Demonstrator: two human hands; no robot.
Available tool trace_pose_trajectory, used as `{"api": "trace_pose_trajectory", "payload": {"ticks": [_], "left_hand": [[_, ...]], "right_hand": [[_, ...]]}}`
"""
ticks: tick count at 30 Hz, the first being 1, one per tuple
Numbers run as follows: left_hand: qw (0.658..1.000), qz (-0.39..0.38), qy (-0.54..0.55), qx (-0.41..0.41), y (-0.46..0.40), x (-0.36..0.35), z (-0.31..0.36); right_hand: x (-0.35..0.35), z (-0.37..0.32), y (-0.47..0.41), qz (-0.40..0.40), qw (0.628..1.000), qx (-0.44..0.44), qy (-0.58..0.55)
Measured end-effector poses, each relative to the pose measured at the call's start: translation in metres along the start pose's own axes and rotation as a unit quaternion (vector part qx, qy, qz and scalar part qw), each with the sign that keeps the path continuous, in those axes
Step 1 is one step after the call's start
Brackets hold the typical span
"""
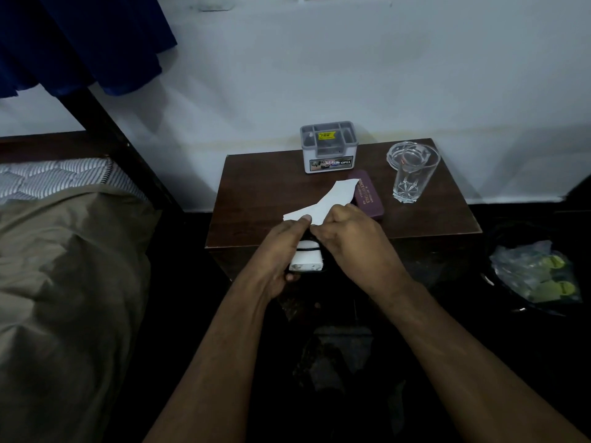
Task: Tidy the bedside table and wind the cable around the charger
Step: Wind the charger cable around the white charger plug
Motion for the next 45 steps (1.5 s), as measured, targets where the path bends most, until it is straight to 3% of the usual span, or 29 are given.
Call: {"api": "trace_pose_trajectory", "payload": {"ticks": [9,12,21,25,28,33,45], "left_hand": [[1.000,-0.016,-0.008,-0.020,0.004,0.002,-0.001],[0.999,-0.030,0.013,-0.031,0.007,0.001,0.000],[0.994,0.024,0.098,-0.030,0.000,0.011,0.004],[0.991,0.035,0.131,-0.020,-0.005,0.017,0.005],[0.988,0.034,0.149,-0.013,-0.007,0.017,0.004],[0.987,0.047,0.156,0.004,-0.011,0.018,0.005],[0.957,0.050,0.279,0.062,-0.025,0.014,0.014]], "right_hand": [[-0.002,0.027,-0.003,0.011,0.968,-0.136,-0.211],[-0.004,0.024,-0.007,0.017,0.954,-0.133,-0.267],[-0.011,0.011,-0.013,0.062,0.963,-0.094,-0.246],[-0.014,0.020,-0.016,0.073,0.959,-0.153,-0.225],[-0.021,0.029,-0.014,0.023,0.957,-0.196,-0.210],[-0.033,0.022,-0.010,-0.047,0.913,-0.243,-0.324],[-0.033,0.025,-0.027,0.023,0.920,-0.271,-0.281]]}}
Point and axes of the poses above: each hand's wrist, its own y-axis away from the middle knuckle, its own x-axis out of the back of the hand, z = x × y, the point moved 4 cm from there along -y, towards the middle knuckle, and after that the axes turned 3 degrees about -y, right-handed, at the moved point
